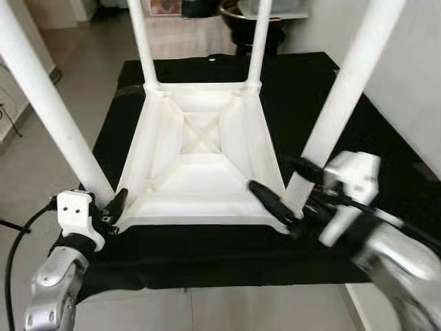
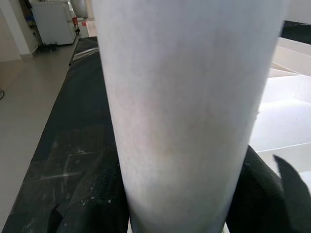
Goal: Building children table
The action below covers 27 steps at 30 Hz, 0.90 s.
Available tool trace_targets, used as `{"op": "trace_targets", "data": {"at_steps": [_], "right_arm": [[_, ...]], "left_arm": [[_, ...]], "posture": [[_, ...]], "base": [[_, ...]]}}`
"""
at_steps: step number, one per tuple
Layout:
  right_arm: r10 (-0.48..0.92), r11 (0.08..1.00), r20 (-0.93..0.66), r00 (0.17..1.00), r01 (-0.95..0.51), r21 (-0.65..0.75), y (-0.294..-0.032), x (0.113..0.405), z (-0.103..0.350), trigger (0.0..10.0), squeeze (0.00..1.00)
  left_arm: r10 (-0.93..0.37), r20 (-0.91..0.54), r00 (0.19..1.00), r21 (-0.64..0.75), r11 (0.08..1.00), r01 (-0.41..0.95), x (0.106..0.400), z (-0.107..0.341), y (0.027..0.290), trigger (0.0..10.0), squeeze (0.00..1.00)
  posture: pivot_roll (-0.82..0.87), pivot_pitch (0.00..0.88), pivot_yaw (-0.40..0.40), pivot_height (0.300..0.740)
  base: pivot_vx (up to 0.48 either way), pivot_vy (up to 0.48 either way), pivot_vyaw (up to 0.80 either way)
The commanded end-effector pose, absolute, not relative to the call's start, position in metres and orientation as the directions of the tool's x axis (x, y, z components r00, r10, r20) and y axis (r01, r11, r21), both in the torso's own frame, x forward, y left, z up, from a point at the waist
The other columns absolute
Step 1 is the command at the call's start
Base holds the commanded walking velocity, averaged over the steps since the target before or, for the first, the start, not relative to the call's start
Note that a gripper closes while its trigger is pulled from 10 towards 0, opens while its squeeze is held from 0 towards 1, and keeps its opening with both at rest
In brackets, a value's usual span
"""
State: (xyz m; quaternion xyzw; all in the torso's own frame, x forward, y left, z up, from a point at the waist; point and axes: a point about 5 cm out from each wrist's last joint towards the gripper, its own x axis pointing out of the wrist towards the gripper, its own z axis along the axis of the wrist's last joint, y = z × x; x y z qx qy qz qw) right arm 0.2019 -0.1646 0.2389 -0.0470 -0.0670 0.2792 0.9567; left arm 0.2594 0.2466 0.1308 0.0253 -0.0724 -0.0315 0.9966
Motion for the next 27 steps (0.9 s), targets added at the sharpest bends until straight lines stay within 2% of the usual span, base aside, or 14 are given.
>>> {"op": "trace_targets", "data": {"at_steps": [1,7,12,14,15,16,22,27], "right_arm": [[0.492,0.869,0.101,0.865,-0.479,-0.124,-0.172,0.196,0.240,10.0,0.00],[0.387,0.919,0.084,0.918,-0.378,-0.108,-0.188,0.186,0.238,10.0,0.00],[0.341,0.938,0.191,0.920,-0.319,-0.138,-0.189,0.215,0.270,10.0,0.00],[0.341,0.938,0.191,0.920,-0.319,-0.138,-0.189,0.215,0.270,10.0,0.00],[0.332,0.943,0.305,0.893,-0.312,-0.114,-0.186,0.233,0.307,10.0,0.00],[0.336,0.942,0.331,0.882,-0.319,-0.109,-0.184,0.236,0.317,10.0,0.00],[0.378,0.924,0.349,0.858,-0.372,-0.088,-0.169,0.241,0.324,10.0,0.00],[0.368,0.928,0.342,0.865,-0.366,-0.075,-0.166,0.245,0.324,10.0,0.00]], "left_arm": [[-0.037,0.118,0.992,0.103,0.994,0.025,0.256,0.127,0.258,0.0,0.00],[-0.055,0.118,0.991,0.116,0.992,0.041,0.262,0.128,0.254,0.0,0.00],[-0.067,0.120,0.991,0.116,0.992,0.053,0.263,0.129,0.252,0.0,0.00],[-0.067,0.120,0.991,0.116,0.992,0.053,0.263,0.129,0.252,0.0,0.00],[-0.073,0.126,0.989,0.117,0.991,0.059,0.263,0.130,0.249,0.0,0.00],[-0.074,0.127,0.989,0.117,0.991,0.059,0.263,0.130,0.248,0.0,0.00],[-0.064,0.139,0.988,0.114,0.992,0.048,0.262,0.131,0.247,0.0,0.00],[-0.059,0.143,0.988,0.112,0.993,0.043,0.261,0.131,0.247,0.0,0.00]], "posture": [[-0.21,0.111,0.017,0.740],[-0.22,0.102,0.046,0.740],[-0.21,0.093,0.046,0.740],[-0.21,0.093,0.046,0.740],[-0.19,0.080,0.038,0.740],[-0.19,0.080,0.038,0.740],[-0.18,0.073,0.028,0.740],[-0.17,0.071,0.024,0.740]], "base": [[0.000,0.000,0.00],[0.000,0.000,0.00],[0.000,0.000,0.00],[0.000,0.000,0.00],[0.000,0.000,0.00],[0.000,0.000,0.00],[0.000,0.000,0.00],[0.000,0.000,0.00]]}}
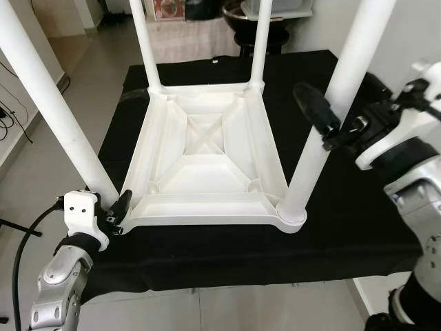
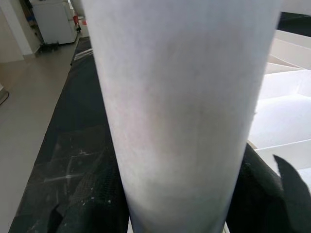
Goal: Building children table
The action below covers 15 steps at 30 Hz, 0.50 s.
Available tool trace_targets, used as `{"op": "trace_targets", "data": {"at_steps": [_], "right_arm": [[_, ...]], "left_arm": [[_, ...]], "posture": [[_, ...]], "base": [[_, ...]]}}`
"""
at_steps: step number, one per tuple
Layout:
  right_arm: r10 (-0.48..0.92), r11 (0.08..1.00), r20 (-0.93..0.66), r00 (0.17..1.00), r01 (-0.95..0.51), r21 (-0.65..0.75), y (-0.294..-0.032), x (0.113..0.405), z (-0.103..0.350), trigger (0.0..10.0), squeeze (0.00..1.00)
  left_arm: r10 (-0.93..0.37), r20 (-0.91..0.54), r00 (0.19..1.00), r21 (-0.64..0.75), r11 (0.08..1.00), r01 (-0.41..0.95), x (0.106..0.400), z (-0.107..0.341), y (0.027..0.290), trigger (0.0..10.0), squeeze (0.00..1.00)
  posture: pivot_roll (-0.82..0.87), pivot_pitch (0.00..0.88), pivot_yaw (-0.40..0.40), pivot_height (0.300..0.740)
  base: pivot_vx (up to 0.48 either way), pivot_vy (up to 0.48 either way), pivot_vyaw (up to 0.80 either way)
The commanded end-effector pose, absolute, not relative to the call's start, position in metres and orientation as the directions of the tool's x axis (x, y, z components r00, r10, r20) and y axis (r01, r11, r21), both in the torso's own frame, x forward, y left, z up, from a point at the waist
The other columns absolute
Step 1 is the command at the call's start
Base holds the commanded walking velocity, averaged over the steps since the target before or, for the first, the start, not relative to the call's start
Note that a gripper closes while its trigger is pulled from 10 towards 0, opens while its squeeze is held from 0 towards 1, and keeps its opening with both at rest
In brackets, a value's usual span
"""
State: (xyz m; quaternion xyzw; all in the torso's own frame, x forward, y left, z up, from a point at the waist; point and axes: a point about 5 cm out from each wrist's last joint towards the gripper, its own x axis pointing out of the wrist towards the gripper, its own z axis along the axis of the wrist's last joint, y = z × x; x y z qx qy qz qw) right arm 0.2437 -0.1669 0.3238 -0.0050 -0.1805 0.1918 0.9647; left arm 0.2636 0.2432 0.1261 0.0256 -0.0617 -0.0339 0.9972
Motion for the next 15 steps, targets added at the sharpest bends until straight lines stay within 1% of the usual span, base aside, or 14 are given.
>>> {"op": "trace_targets", "data": {"at_steps": [1,2,3,4,5,9,15], "right_arm": [[0.337,0.940,0.323,0.884,-0.333,-0.069,-0.167,0.251,0.323,10.0,0.00],[0.311,0.950,0.307,0.900,-0.306,-0.065,-0.169,0.255,0.322,8.3,0.00],[0.311,0.950,0.307,0.900,-0.306,-0.065,-0.169,0.255,0.322,8.3,0.00],[0.285,0.958,0.287,0.914,-0.280,-0.060,-0.172,0.258,0.320,0.0,0.00],[0.266,0.964,0.262,0.928,-0.260,-0.057,-0.174,0.262,0.319,0.0,0.00],[0.251,0.968,0.234,0.939,-0.250,-0.035,-0.174,0.266,0.318,0.0,0.00],[0.248,0.968,0.233,0.941,-0.250,-0.018,-0.173,0.268,0.319,0.0,0.00]], "left_arm": [[-0.056,0.145,0.988,0.112,0.993,0.040,0.260,0.132,0.246,0.0,0.00],[-0.053,0.147,0.988,0.112,0.993,0.037,0.260,0.132,0.246,0.7,0.00],[-0.053,0.147,0.988,0.112,0.993,0.037,0.260,0.132,0.246,0.7,0.00],[-0.046,0.150,0.988,0.116,0.993,0.028,0.258,0.133,0.246,9.7,0.00],[-0.041,0.153,0.987,0.119,0.993,0.023,0.257,0.133,0.247,10.0,0.00],[-0.034,0.154,0.987,0.124,0.992,0.015,0.256,0.134,0.248,10.0,0.00],[-0.027,0.153,0.988,0.127,0.992,0.008,0.254,0.133,0.248,10.0,0.00]], "posture": [[-0.16,0.069,0.015,0.740],[-0.16,0.069,0.012,0.740],[-0.16,0.069,0.012,0.740],[-0.15,0.070,0.010,0.740],[-0.15,0.070,0.005,0.740],[-0.15,0.070,0.005,0.740],[-0.14,0.072,0.001,0.740]], "base": [[0.000,0.000,0.00],[0.000,0.000,0.00],[0.000,0.000,0.00],[0.000,0.000,0.00],[0.000,0.000,0.00],[0.000,0.000,0.00],[0.000,0.000,0.00]]}}
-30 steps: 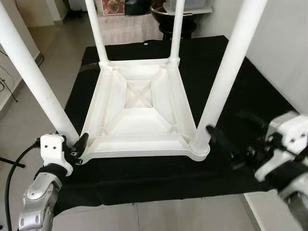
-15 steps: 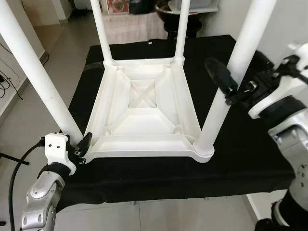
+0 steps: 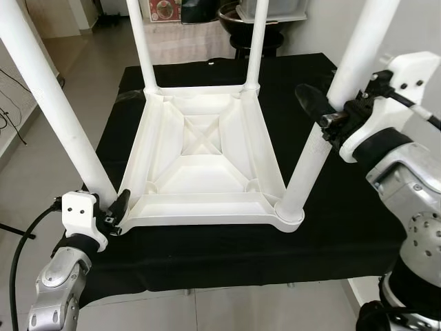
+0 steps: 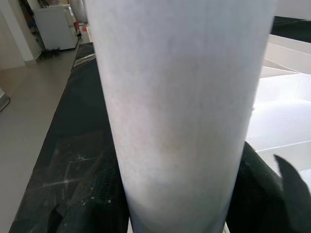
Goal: Building children table
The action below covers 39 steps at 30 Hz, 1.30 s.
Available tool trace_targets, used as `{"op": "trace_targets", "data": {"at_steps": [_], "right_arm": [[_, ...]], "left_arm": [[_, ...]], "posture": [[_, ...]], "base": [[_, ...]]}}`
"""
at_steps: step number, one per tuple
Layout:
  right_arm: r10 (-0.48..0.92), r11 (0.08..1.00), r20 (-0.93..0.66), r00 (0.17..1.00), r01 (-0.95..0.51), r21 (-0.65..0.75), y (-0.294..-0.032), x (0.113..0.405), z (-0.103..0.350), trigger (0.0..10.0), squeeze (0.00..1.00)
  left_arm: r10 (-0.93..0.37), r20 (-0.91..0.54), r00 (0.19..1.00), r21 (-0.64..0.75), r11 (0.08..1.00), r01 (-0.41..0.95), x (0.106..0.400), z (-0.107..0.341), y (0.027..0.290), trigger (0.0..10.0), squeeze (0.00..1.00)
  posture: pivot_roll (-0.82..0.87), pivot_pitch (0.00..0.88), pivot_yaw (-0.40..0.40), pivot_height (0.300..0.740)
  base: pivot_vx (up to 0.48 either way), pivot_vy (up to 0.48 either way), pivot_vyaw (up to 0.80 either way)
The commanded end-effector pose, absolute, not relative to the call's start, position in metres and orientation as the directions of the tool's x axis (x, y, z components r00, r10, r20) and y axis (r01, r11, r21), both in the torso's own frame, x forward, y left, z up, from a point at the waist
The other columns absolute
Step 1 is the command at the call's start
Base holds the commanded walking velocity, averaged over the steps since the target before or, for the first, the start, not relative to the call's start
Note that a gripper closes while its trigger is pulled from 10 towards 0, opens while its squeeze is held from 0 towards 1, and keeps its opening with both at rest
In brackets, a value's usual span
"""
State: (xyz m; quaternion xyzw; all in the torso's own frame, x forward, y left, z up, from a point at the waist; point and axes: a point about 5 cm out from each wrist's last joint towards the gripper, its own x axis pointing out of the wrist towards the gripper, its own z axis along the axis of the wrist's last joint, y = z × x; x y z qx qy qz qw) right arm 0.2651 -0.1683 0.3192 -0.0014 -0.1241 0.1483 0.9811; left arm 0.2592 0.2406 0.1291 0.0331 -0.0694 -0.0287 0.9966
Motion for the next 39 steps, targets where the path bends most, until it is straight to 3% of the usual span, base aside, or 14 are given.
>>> {"op": "trace_targets", "data": {"at_steps": [1,11,20,21,22,23,24,25,26,27,29,33,38,39], "right_arm": [[0.245,0.969,0.233,0.941,-0.248,-0.017,-0.173,0.269,0.319,0.0,0.00],[0.158,0.985,0.174,0.972,-0.167,0.043,-0.181,0.282,0.310,0.0,0.00],[0.072,0.990,-0.028,0.997,-0.068,0.122,-0.177,0.309,0.261,0.0,0.00],[0.069,0.989,-0.056,0.996,-0.061,0.133,-0.175,0.316,0.254,1.1,0.00],[0.069,0.989,-0.056,0.996,-0.061,0.133,-0.175,0.316,0.254,1.1,0.00],[0.070,0.985,-0.082,0.994,-0.056,0.164,-0.171,0.326,0.246,4.9,0.00],[0.070,0.985,-0.082,0.994,-0.056,0.164,-0.171,0.326,0.246,4.9,0.00],[0.079,0.975,-0.120,0.990,-0.051,0.216,-0.165,0.340,0.233,10.0,0.00],[0.079,0.975,-0.120,0.990,-0.051,0.216,-0.165,0.340,0.233,10.0,0.00],[0.081,0.959,-0.200,0.977,-0.021,0.282,-0.152,0.358,0.211,10.0,0.00],[0.081,0.959,-0.200,0.977,-0.021,0.282,-0.152,0.358,0.211,10.0,0.00],[0.057,0.921,-0.322,0.945,0.075,0.383,-0.139,0.377,0.176,10.0,0.00],[-0.005,0.899,-0.381,0.925,0.171,0.404,-0.144,0.382,0.156,10.0,0.00],[-0.041,0.889,-0.410,0.911,0.220,0.401,-0.149,0.383,0.146,10.0,0.00]], "left_arm": [[-0.025,0.154,0.988,0.130,0.992,0.005,0.254,0.134,0.249,10.0,0.00],[0.020,0.268,0.963,0.190,0.979,-0.073,0.256,0.178,0.272,10.0,0.00],[-0.069,0.525,0.849,0.264,0.961,-0.084,0.267,0.295,0.288,10.0,0.00],[-0.105,0.549,0.829,0.289,0.955,-0.070,0.267,0.313,0.286,10.0,0.00],[-0.105,0.549,0.829,0.289,0.955,-0.070,0.267,0.313,0.286,10.0,0.00],[-0.167,0.567,0.806,0.335,0.941,-0.041,0.269,0.336,0.281,10.0,0.00],[-0.167,0.567,0.806,0.335,0.941,-0.041,0.269,0.336,0.281,10.0,0.00],[-0.249,0.581,0.775,0.398,0.917,-0.004,0.273,0.366,0.272,10.0,0.00],[-0.249,0.581,0.775,0.398,0.917,-0.004,0.273,0.366,0.272,10.0,0.00],[-0.358,0.597,0.718,0.462,0.885,0.058,0.275,0.413,0.256,10.0,0.00],[-0.358,0.597,0.718,0.462,0.885,0.058,0.275,0.413,0.256,10.0,0.00],[-0.513,0.584,0.629,0.528,0.829,0.186,0.279,0.461,0.225,10.0,0.00],[-0.602,0.564,0.565,0.539,0.787,0.300,0.285,0.477,0.200,10.0,0.00],[-0.639,0.554,0.534,0.537,0.764,0.358,0.287,0.481,0.189,10.0,1.00]], "posture": [[-0.14,0.072,0.001,0.740],[-0.13,0.069,-0.003,0.740],[-0.09,0.058,-0.006,0.740],[-0.07,0.050,-0.003,0.740],[-0.07,0.050,-0.003,0.740],[-0.05,0.047,0.002,0.740],[-0.05,0.047,0.002,0.740],[-0.02,0.044,0.015,0.740],[-0.02,0.044,0.015,0.740],[0.00,0.037,0.031,0.740],[0.00,0.037,0.031,0.740],[0.06,0.032,0.082,0.740],[0.08,0.034,0.109,0.740],[0.08,0.038,0.118,0.740]], "base": [[0.000,0.000,0.00],[0.000,0.000,0.00],[0.000,0.000,0.00],[0.000,0.000,0.00],[0.000,0.000,0.00],[0.000,0.000,0.00],[0.000,0.000,0.00],[0.000,0.000,0.00],[0.000,0.000,0.00],[0.000,0.000,0.00],[0.000,0.000,0.00],[0.000,0.000,0.00],[0.000,0.000,0.00],[0.000,0.000,0.00]]}}
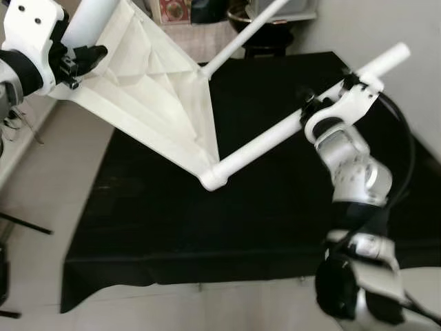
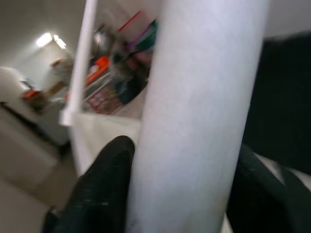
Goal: Building children table
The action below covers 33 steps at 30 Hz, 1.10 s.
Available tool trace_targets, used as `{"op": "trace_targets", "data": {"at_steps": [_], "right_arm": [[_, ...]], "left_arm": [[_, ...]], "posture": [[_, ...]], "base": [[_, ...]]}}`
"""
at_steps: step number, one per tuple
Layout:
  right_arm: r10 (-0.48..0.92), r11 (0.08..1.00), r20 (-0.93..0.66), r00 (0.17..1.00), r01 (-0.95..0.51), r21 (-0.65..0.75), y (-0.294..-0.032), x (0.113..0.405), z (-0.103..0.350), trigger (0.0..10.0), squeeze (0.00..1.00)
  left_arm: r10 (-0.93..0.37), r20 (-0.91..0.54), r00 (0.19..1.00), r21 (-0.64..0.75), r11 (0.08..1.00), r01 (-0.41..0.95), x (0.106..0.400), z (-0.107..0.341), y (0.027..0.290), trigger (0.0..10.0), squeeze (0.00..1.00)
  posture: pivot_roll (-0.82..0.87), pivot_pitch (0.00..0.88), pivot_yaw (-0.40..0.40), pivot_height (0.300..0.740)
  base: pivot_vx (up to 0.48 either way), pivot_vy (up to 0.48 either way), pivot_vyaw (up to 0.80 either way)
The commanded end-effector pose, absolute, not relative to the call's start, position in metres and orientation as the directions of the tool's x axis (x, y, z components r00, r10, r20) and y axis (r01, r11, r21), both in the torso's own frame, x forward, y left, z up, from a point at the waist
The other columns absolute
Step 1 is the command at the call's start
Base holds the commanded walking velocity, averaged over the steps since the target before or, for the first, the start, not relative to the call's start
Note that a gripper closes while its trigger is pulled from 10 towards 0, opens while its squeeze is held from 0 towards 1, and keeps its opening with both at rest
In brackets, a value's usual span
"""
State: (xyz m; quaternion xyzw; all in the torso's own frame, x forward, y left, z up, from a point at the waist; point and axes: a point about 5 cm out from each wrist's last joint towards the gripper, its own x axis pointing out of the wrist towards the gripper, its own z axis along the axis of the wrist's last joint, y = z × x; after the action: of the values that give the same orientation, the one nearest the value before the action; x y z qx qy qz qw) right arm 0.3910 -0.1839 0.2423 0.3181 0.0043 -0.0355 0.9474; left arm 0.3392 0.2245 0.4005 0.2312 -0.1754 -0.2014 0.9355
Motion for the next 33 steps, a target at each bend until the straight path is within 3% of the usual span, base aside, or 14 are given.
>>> {"op": "trace_targets", "data": {"at_steps": [1,7,13,14,15,16,17,18,27,33], "right_arm": [[-0.091,0.878,-0.446,0.890,0.283,0.386,-0.157,0.381,0.134,10.0,0.00],[-0.265,0.811,-0.563,0.783,0.497,0.310,-0.189,0.366,0.096,10.0,0.00],[-0.279,0.801,-0.597,0.752,0.525,0.288,-0.190,0.361,0.083,10.0,0.00],[-0.277,0.810,-0.600,0.751,0.518,0.274,-0.188,0.361,0.081,10.0,0.00],[-0.277,0.810,-0.600,0.751,0.518,0.274,-0.188,0.361,0.081,10.0,0.00],[-0.274,0.820,-0.603,0.749,0.510,0.260,-0.187,0.360,0.079,10.0,0.00],[-0.275,0.824,-0.604,0.748,0.507,0.252,-0.186,0.360,0.078,10.0,0.00],[-0.287,0.830,-0.614,0.735,0.511,0.224,-0.188,0.358,0.073,10.0,0.00],[-0.370,0.851,-0.663,0.651,0.524,0.040,-0.207,0.334,0.041,10.0,0.00],[-0.384,0.847,-0.679,0.626,0.532,0.011,-0.211,0.328,0.034,10.0,0.00]], "left_arm": [[-0.682,0.530,0.504,0.532,0.730,0.429,0.290,0.480,0.177,10.0,1.00],[-0.770,0.460,0.442,0.509,0.637,0.580,0.297,0.464,0.147,10.0,1.00],[-0.792,0.439,0.425,0.497,0.608,0.620,0.294,0.459,0.142,10.0,1.00],[-0.794,0.438,0.422,0.487,0.604,0.630,0.293,0.459,0.142,10.0,0.72],[-0.794,0.438,0.422,0.487,0.604,0.630,0.293,0.459,0.142,10.0,0.72],[-0.792,0.438,0.425,0.479,0.606,0.635,0.291,0.456,0.142,10.0,0.13],[-0.792,0.436,0.427,0.472,0.605,0.641,0.289,0.455,0.142,10.0,0.13],[-0.789,0.441,0.428,0.457,0.608,0.649,0.288,0.452,0.142,10.0,0.00],[-0.744,0.483,0.461,0.305,0.637,0.708,0.269,0.413,0.141,10.0,0.00],[-0.744,0.481,0.463,0.264,0.627,0.733,0.263,0.398,0.138,10.0,0.00]], "posture": [[0.08,0.046,0.127,0.740],[0.09,0.065,0.135,0.740],[0.10,0.080,0.124,0.740],[0.10,0.082,0.114,0.740],[0.10,0.082,0.114,0.740],[0.09,0.088,0.105,0.740],[0.09,0.089,0.103,0.740],[0.09,0.091,0.092,0.740],[0.09,0.115,0.054,0.740],[0.09,0.123,0.047,0.740]], "base": [[0.000,0.000,0.00],[0.000,0.000,0.00],[0.000,0.000,0.00],[0.000,0.000,0.00],[0.000,0.000,0.00],[0.000,0.000,0.00],[0.000,0.000,0.00],[0.000,0.000,0.00],[0.000,0.000,0.00],[0.000,0.000,0.00]]}}
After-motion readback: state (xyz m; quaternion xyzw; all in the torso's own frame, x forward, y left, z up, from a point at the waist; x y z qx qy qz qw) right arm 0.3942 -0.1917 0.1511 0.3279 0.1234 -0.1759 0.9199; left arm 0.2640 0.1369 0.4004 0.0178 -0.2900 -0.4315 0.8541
